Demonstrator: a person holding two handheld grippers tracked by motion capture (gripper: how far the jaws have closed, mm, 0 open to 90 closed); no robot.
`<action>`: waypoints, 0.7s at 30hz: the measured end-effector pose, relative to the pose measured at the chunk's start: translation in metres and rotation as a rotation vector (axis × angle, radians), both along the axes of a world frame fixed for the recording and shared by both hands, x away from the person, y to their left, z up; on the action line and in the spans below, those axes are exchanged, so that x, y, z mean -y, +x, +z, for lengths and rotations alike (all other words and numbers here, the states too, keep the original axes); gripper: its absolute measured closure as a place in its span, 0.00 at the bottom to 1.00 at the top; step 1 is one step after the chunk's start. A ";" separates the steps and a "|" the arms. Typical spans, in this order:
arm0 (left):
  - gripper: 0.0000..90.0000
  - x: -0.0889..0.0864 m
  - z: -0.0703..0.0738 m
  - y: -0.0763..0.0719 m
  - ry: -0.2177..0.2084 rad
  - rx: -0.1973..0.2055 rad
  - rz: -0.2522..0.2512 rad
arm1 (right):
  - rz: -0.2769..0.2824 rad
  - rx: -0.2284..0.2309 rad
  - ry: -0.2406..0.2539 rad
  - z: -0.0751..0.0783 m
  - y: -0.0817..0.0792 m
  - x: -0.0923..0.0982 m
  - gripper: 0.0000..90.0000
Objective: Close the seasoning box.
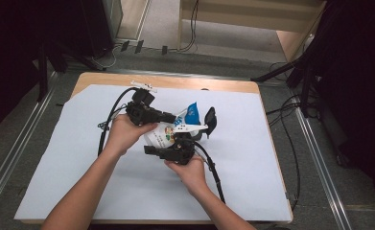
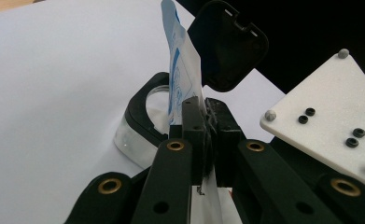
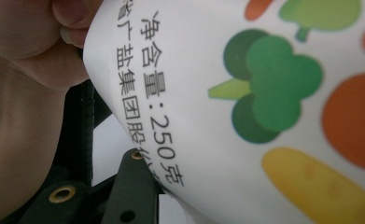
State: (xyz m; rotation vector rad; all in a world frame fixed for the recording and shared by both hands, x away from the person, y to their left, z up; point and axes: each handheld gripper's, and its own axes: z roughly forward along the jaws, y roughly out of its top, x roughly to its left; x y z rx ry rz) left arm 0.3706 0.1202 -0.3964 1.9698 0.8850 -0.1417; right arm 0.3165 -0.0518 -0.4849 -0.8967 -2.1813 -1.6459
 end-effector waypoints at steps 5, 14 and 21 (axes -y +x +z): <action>0.98 -0.003 -0.005 0.000 -0.027 -0.006 0.005 | 0.003 -0.001 -0.012 -0.001 0.000 -0.001 0.78; 0.97 -0.003 -0.006 0.000 -0.036 -0.010 0.009 | 0.007 -0.006 -0.015 -0.001 0.000 0.000 0.78; 0.97 -0.001 -0.004 0.001 -0.037 -0.011 0.018 | 0.005 -0.016 -0.008 -0.001 0.001 0.002 0.78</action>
